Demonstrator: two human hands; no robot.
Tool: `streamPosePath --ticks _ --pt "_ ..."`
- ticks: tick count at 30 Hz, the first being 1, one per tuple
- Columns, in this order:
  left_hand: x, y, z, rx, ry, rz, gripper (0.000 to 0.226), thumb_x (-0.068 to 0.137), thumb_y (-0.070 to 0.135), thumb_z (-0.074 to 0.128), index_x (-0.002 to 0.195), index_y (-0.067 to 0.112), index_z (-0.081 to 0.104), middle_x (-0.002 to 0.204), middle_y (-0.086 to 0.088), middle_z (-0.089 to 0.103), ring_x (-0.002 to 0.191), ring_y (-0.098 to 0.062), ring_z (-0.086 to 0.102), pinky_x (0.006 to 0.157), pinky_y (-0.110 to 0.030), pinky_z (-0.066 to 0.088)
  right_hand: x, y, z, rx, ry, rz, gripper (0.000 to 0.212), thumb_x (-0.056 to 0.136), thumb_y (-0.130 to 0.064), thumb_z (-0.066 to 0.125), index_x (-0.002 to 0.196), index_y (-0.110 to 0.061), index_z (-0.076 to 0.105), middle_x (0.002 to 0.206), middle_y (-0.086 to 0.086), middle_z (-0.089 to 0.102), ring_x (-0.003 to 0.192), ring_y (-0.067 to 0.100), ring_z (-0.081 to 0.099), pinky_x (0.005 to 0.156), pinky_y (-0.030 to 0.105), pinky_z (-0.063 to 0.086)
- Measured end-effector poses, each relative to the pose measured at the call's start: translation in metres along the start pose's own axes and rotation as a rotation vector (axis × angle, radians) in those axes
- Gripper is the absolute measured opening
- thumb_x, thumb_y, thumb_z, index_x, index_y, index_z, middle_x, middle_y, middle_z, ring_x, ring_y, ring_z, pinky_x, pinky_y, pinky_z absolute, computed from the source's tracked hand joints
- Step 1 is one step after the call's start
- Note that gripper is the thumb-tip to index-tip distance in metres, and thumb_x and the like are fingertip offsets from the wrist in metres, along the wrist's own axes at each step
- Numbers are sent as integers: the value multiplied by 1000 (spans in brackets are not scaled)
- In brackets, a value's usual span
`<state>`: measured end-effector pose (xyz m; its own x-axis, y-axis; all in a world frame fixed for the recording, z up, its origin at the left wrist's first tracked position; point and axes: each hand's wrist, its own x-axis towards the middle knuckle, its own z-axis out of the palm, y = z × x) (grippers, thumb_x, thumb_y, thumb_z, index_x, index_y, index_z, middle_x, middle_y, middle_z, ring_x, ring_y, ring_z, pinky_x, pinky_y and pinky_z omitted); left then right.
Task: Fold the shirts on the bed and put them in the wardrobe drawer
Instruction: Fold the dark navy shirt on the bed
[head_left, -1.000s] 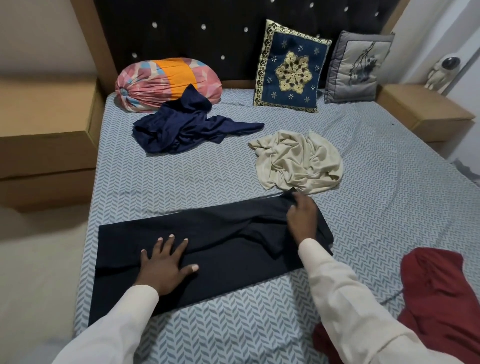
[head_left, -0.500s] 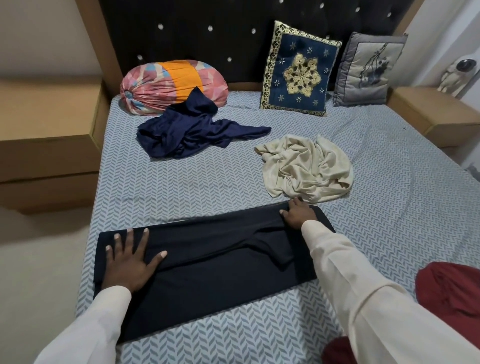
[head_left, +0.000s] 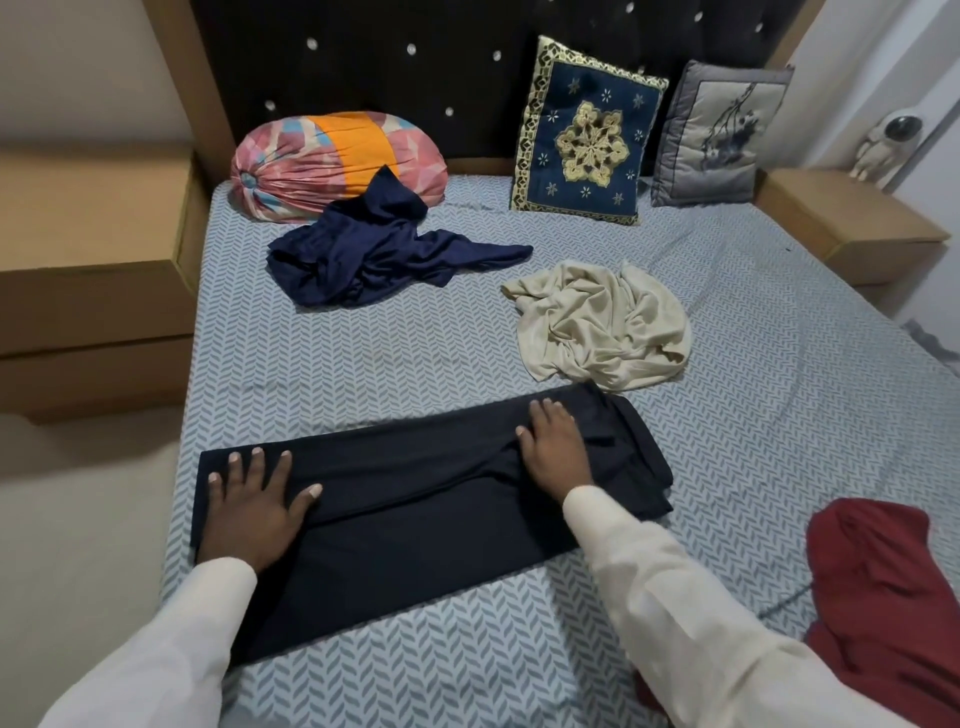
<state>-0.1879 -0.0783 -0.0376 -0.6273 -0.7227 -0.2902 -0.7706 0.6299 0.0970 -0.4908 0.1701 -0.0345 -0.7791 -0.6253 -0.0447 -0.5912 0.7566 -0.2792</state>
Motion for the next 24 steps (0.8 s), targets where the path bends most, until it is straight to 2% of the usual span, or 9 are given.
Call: streamPosePath --ticks 2,3,6,8,11,15,18,21,24 --pt "-17 0 4 -30 125 12 73 95 60 24 148 13 38 155 -21 30 146 -39 17 118 -53 7 -35 -13 18 -1 -36 -93 63 93 -43 27 144 -10 46 149 20 42 140 37 36 117 48 23" --pt "-26 0 10 -50 157 17 74 92 59 28 145 10 44 151 -25 36 143 -42 23 116 -54 10 -45 -15 24 -25 -81 -109 67 92 -46 22 147 -13 42 153 18 37 143 35 32 118 48 20" --pt "-52 -2 26 -127 232 -64 68 94 48 49 147 8 39 149 -30 33 141 -47 24 113 -56 17 -49 -17 24 -56 -145 -70 57 100 -39 31 153 -18 29 161 13 21 149 29 17 120 44 9" --pt "-68 -2 23 -217 196 -185 72 93 43 56 151 10 29 153 -28 27 141 -45 22 113 -55 22 -48 -27 20 -57 -102 -58 57 99 -32 39 153 -17 29 161 14 21 149 29 15 121 44 7" --pt "-86 -12 13 -336 166 -346 76 90 35 60 150 8 23 145 -29 33 130 -46 33 106 -53 32 -51 -59 20 -50 -63 -129 60 92 -34 33 149 -16 37 156 14 33 147 31 23 120 45 10" --pt "-105 -26 0 -530 98 -485 59 86 26 66 130 0 36 127 -32 50 116 -47 50 94 -48 43 -60 -116 38 -117 -137 -287 43 99 -36 40 137 -19 50 146 10 47 140 31 34 118 47 16" --pt "-119 -44 -5 -638 -41 -563 56 84 30 70 123 0 43 127 -27 56 115 -41 56 91 -40 46 -73 -176 56 -114 -150 -392 36 97 -37 44 124 -19 58 136 10 54 131 33 44 115 46 23" --pt "-123 -58 -5 -702 -102 -528 44 82 29 71 115 3 59 123 -22 62 111 -36 60 85 -33 48 -89 -237 67 -78 -156 -480 35 96 -40 44 117 -20 63 122 8 60 118 33 50 102 41 36" --pt "-124 -64 -7 -756 -109 -508 34 82 27 66 108 6 66 116 -19 66 105 -34 63 74 -27 44 -98 -291 71 -92 -221 -520 38 99 -43 42 118 -17 61 123 11 56 118 34 46 96 41 38"
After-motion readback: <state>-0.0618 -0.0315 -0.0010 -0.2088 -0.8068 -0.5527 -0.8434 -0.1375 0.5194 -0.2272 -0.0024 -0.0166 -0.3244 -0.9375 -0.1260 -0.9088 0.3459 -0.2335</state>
